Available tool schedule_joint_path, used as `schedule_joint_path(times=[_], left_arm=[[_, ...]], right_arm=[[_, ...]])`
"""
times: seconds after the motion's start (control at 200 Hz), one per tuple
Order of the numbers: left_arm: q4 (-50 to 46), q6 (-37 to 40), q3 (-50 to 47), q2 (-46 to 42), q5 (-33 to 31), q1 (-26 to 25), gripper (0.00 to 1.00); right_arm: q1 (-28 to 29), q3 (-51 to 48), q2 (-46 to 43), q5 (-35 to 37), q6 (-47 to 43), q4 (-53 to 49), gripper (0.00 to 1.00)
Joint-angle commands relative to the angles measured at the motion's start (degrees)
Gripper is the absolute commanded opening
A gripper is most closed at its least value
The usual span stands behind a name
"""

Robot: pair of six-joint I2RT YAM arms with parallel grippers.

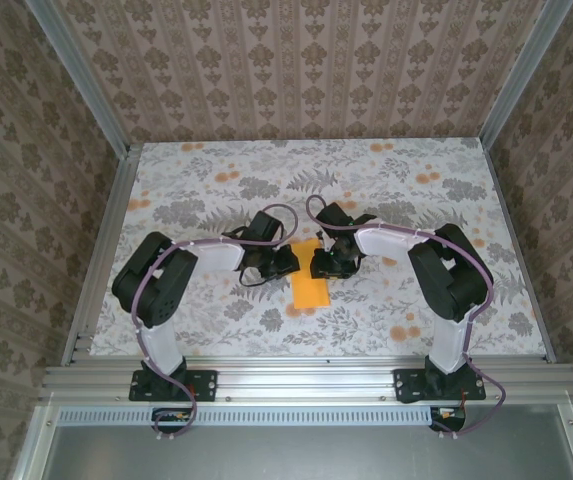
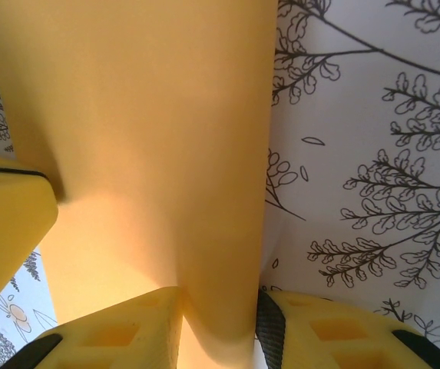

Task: Fold a paper plane with a square sheet of paper (pick it up from the middle)
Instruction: Hold the square sheet of paper at the center of the table, then fold the square sheet of paper in half at the center of the table.

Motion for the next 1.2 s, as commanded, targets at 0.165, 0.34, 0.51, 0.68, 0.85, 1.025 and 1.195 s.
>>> schedule_joint_path(times=[0.165,0.34,0.51,0.68,0.85,1.025,1.195], left_arm=[[-4.4,1.7,1.0,1.3,-2.4,-0.5,0.11],[-6.0,2.2,1.2,1.5,-3.3,-0.4,0.10],[-7.0,2.5,1.0,2.0,-3.8,-0.6,0.09],[-7.3,2.8,0.8,2.4,-3.8,-0.6,0.08],[-7.6,3.0,1.1,2.8,-3.8,-0.5,0.08],[-8.0,2.9,0.9,2.9,-4.0,-0.5,0.08],[-8.4,2.6,0.8,3.1,-4.3,-0.5,0.07]], right_arm=[[0.5,-2.1,6.2,1.3,0.6,0.8,0.37],[0.4,-0.9,2.5,0.2,1.5,0.5,0.44],[-0.2,-2.8,-5.8,0.8,3.2,3.4,0.56],[-1.1,-5.2,-12.8,0.8,3.8,6.8,0.52],[-0.3,-6.3,-13.1,-3.2,5.6,11.7,0.30],[0.9,-3.5,-7.7,-5.2,6.2,10.9,0.23],[0.9,-2.4,-3.8,-6.0,5.6,9.8,0.22]])
